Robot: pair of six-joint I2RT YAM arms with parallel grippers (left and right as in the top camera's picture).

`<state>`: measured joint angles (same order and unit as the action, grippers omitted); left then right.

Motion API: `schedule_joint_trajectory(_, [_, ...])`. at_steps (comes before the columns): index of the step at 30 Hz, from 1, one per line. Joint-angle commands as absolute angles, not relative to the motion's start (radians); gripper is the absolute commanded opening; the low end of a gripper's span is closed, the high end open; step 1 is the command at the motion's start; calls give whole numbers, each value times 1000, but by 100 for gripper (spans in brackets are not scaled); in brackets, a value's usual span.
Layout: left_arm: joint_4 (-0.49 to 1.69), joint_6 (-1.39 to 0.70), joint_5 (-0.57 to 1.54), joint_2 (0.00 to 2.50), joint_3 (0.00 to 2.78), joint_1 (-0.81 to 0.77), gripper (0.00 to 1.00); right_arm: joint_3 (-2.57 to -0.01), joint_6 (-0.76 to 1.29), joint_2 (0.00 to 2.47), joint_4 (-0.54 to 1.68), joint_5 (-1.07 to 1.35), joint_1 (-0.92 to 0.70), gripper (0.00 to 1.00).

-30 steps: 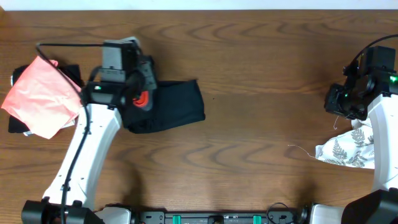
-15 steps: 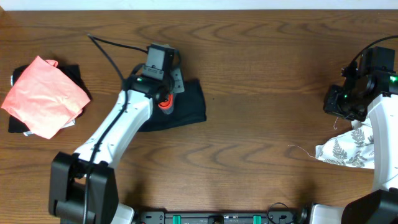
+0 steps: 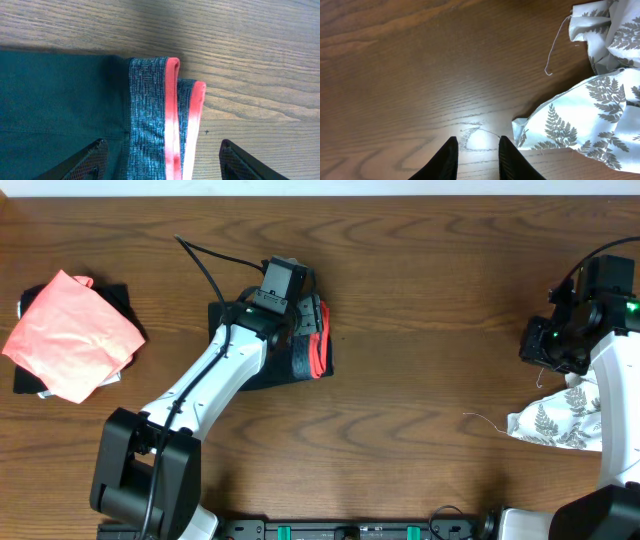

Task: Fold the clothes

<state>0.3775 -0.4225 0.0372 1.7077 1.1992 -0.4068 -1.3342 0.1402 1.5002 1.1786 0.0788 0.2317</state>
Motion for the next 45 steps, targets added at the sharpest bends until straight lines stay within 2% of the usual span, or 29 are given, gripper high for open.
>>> schedule_joint_trajectory(1, [376, -421, 14, 1689, 1222, -398, 72, -1351, 126, 1492, 1179, 87, 228, 25])
schedule_joint_trajectory(3, [376, -421, 14, 1676, 1222, -383, 71, -1351, 126, 1492, 1179, 87, 228, 26])
schedule_joint_trajectory(5, [383, -421, 14, 1671, 1222, -362, 66, -1351, 125, 1492, 1179, 91, 227, 26])
schedule_joint_trajectory(8, [415, -421, 14, 1673, 1220, -332, 46, -1351, 116, 1493, 1178, 117, 215, 24])
schedule_joint_trajectory(10, [423, -421, 14, 1678, 1208, -318, 39, -1349, 114, 1493, 1173, 125, 198, 22])
schedule_joint_trajectory(14, [429, -422, 14, 1702, 1181, -290, 32, -1344, 102, 1494, 1166, 123, 150, 21])
schedule_joint_trajectory(26, [536, -425, 14, 1877, 1180, -282, 33, -1344, 103, 1494, 1164, 124, 110, 21])
schedule_joint_trajectory(29, [555, -425, 14, 1911, 1180, -282, 48, -1344, 103, 1494, 1165, 124, 110, 21])
schedule_joint_trajectory(37, [565, -359, 44, 1839, 1200, -281, 49, -1344, 60, 1494, 1163, 149, 97, 20])
schedule_joint_trajectory(41, [571, -353, 42, 1683, 1209, -278, 55, -1344, -40, 1494, 1136, 237, 28, 17])
schedule_joint_trajectory(44, [587, -353, 7, 1535, 1209, -257, 55, -1344, -93, 1494, 1095, 252, -63, 1])
schedule_joint_trajectory(45, [599, -354, -12, 1496, 1209, -244, 55, -1344, -106, 1494, 1078, 252, -94, 1])
